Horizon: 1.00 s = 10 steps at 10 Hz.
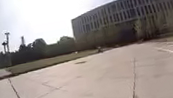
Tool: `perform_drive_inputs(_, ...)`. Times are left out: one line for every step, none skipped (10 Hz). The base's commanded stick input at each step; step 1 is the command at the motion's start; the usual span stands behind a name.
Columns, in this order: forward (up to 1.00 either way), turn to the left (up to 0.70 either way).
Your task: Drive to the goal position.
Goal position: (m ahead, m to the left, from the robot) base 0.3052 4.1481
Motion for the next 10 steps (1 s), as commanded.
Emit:
perform_drive_inputs(0.69,0.00)
perform_drive_inputs(0.69,0.00)
perform_drive_inputs(0.69,0.00)
perform_drive_inputs(0.68,0.00)
perform_drive_inputs(0.68,0.00)
perform_drive_inputs(0.68,0.00)
perform_drive_inputs(0.68,0.00)
perform_drive_inputs(0.67,0.00)
perform_drive_inputs(0.67,0.00)
perform_drive_inputs(0.68,0.00)
